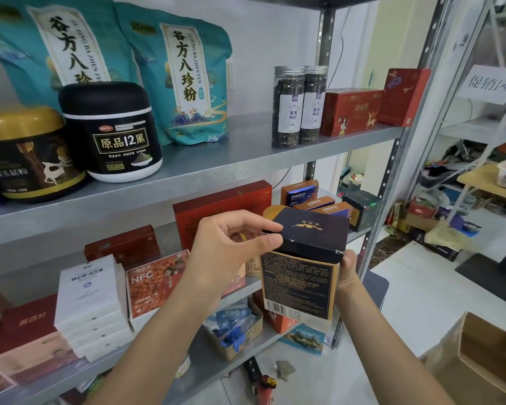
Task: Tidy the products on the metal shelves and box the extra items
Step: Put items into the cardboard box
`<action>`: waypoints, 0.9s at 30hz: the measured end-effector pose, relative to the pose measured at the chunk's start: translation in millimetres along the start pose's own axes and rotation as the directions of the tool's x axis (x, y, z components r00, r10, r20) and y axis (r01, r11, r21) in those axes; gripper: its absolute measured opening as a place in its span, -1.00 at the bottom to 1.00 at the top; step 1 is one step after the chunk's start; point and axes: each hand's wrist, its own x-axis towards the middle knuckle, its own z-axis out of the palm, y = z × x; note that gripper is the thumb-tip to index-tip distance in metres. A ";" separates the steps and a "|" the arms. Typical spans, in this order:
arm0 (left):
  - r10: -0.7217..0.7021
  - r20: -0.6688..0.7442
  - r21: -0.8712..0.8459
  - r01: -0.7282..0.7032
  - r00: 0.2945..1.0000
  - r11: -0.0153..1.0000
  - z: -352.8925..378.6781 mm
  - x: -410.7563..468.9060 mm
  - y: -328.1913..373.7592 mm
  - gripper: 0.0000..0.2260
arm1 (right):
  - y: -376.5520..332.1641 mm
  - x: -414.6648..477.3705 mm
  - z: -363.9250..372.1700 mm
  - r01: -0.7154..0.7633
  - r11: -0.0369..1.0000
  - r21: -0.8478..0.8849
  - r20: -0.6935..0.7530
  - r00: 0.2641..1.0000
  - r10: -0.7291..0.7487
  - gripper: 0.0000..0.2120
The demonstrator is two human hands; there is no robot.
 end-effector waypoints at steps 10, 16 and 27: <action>-0.020 -0.039 0.108 0.024 0.999 0.994 4.2 4.6 -7.6 -0.83 | -4.5 1.8 4.1 -0.098 0.995 0.021 -0.011 0.995 0.098 -0.55; 0.201 0.101 0.219 -0.219 0.974 0.951 5.7 4.2 -9.7 -0.77 | -6.1 -11.2 -6.4 -0.082 0.994 0.078 -0.094 0.992 0.089 -0.57; 0.394 0.103 0.691 -0.351 0.913 0.632 24.2 4.3 -50.3 -0.49 | -5.7 -15.0 4.8 -0.154 0.982 -0.107 -0.221 0.967 0.127 -0.42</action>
